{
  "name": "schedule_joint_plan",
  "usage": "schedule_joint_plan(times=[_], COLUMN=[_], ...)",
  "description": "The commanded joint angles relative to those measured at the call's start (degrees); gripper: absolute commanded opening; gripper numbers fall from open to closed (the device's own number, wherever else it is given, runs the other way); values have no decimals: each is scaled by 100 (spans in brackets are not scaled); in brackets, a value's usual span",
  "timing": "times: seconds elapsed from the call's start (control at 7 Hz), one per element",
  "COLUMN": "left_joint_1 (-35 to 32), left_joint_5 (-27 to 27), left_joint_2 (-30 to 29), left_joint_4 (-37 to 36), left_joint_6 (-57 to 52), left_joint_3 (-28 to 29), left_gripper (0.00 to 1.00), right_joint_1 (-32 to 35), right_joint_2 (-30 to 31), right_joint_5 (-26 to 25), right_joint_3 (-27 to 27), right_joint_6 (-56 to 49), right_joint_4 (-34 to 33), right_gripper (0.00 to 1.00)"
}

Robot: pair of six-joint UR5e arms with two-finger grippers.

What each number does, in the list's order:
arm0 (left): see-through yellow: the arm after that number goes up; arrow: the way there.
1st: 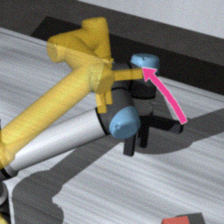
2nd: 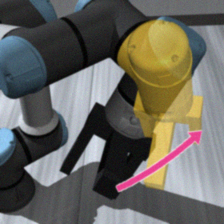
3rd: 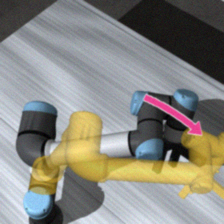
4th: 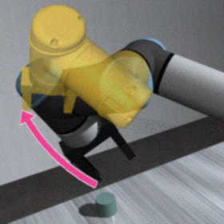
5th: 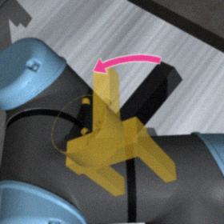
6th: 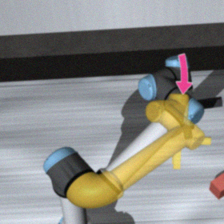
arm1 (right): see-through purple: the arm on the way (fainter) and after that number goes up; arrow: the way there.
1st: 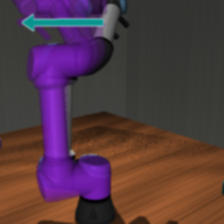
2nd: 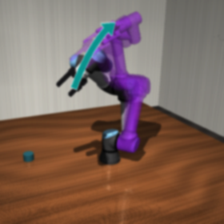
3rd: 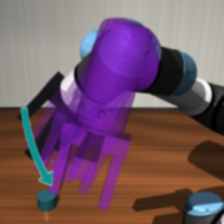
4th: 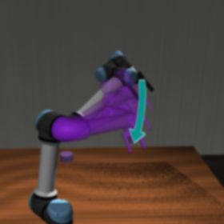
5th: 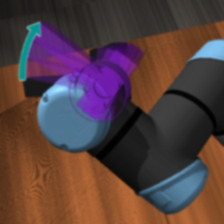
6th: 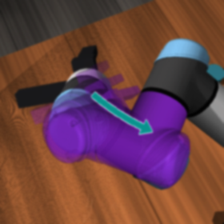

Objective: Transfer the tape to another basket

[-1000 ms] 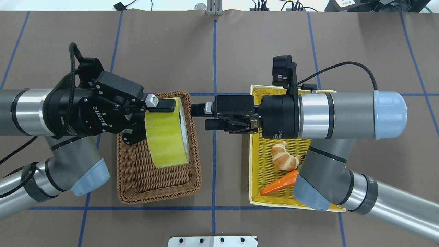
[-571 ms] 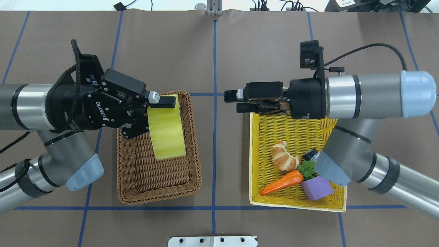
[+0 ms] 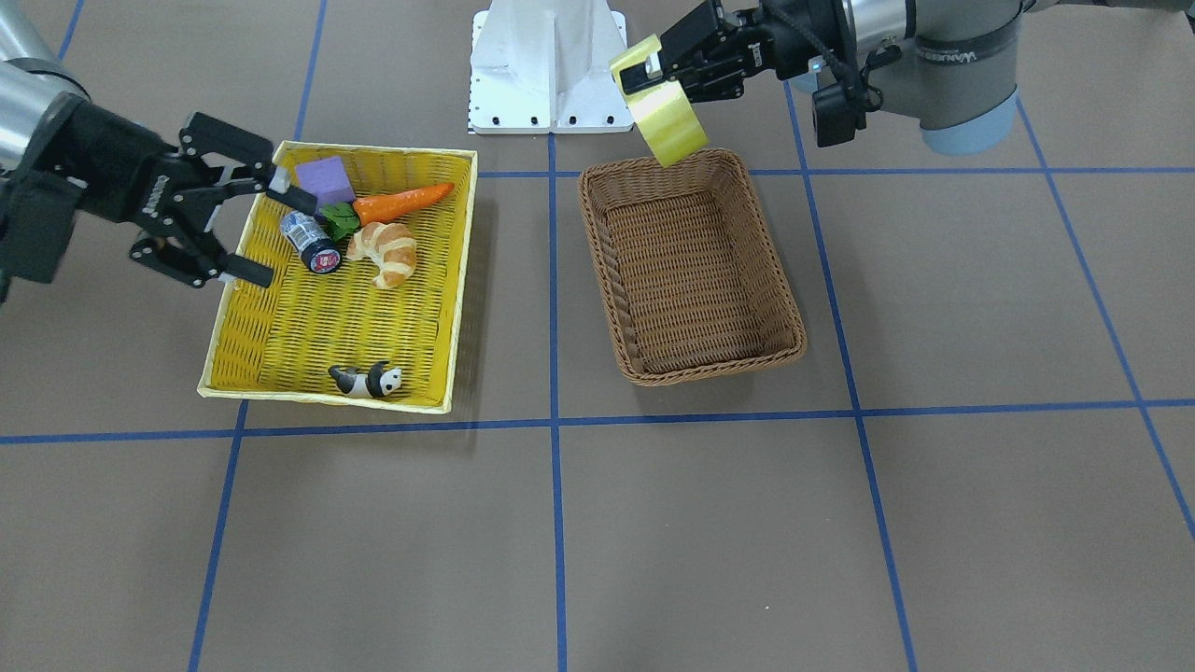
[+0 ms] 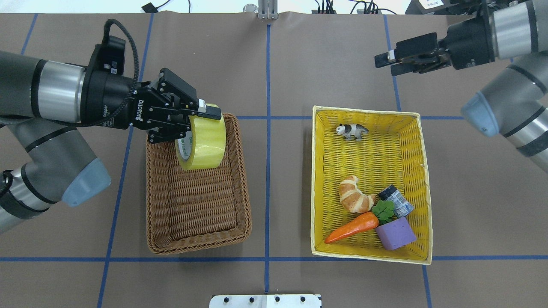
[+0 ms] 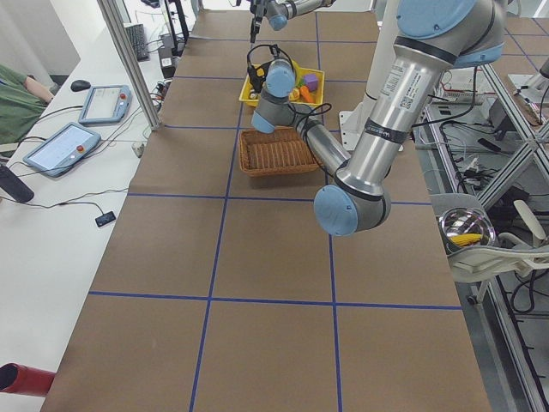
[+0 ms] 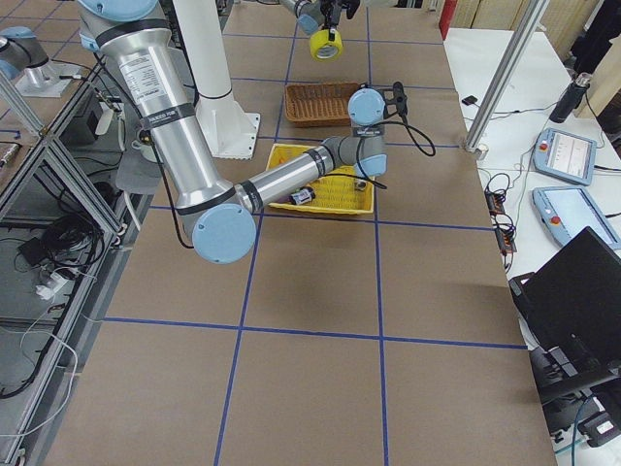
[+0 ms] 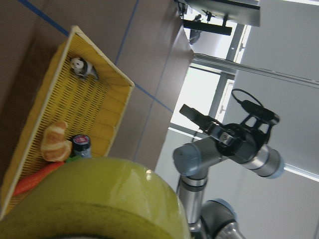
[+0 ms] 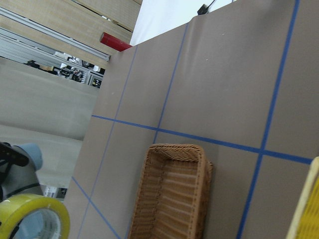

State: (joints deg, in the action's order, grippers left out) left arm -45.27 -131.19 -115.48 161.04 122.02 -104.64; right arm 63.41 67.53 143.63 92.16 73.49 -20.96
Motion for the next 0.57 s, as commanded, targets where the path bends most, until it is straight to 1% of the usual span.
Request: schedule_joint_plan(times=[0.0, 0.14, 0.29, 0.43], left_joint_1=[-8, 18, 53, 132], left_joint_5=[-538, -548, -540, -505], left_joint_2=[61, 61, 69, 70], left_joint_4=[-1386, -1904, -2345, -2662], left_joint_6=[-1036, -1397, -1809, -2127], left_joint_3=[-30, -47, -39, -48], left_gripper=[0, 0, 0, 0], right_joint_1=[565, 706, 856, 901], right_joint_2=[6, -11, 84, 207], right_joint_5=[444, 360, -224, -865], right_joint_3=[-118, -119, -119, -128], right_joint_6=[-1352, -1572, -2279, -2756], right_joint_4=[-1301, -1627, -1683, -1814], right_gripper=[100, 100, 100, 100])
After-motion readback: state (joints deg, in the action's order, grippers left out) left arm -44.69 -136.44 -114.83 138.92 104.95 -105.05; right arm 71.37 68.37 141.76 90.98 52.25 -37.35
